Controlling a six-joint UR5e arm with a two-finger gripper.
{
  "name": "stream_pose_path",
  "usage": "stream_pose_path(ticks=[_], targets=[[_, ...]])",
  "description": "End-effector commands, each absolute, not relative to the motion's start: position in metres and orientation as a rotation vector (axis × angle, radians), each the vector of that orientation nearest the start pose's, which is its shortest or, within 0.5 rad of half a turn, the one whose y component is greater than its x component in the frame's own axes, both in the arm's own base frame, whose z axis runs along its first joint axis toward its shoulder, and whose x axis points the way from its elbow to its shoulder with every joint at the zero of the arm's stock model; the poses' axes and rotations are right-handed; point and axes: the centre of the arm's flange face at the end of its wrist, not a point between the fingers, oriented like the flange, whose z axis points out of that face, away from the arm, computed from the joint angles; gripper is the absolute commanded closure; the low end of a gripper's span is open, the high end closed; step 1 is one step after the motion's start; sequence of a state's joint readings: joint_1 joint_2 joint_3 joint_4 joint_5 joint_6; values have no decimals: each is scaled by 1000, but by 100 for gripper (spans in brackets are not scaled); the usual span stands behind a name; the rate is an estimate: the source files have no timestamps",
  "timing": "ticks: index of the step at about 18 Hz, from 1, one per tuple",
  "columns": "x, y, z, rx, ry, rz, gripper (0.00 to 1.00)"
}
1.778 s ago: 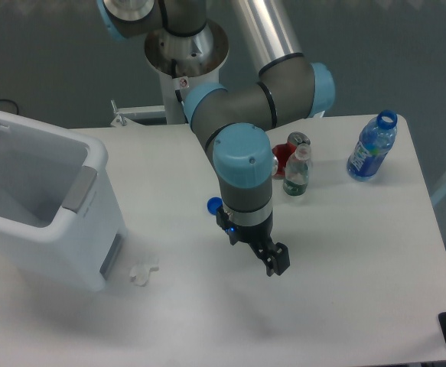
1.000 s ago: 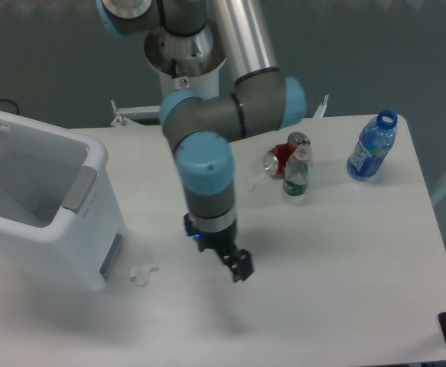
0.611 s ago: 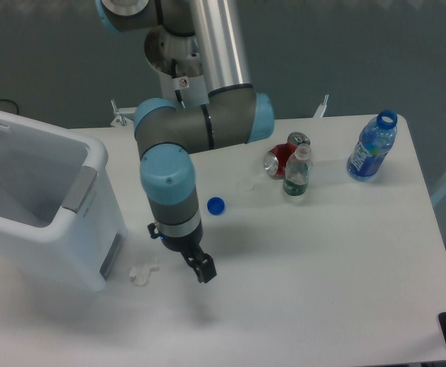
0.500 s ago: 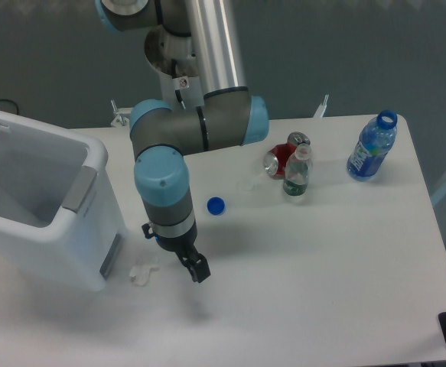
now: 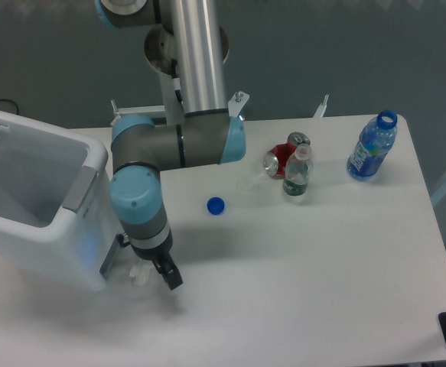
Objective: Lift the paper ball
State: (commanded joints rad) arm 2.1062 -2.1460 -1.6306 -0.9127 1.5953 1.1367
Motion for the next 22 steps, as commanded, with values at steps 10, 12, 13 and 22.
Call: stream_pose_path(ticks=[10, 12, 13, 22], targets=[[-207, 630, 190, -2993, 958, 54, 19], [-207, 631, 189, -2995, 954, 53, 24], [-207, 631, 188, -2997, 952, 51, 30], [-215, 635, 196, -2995, 920, 73, 95]])
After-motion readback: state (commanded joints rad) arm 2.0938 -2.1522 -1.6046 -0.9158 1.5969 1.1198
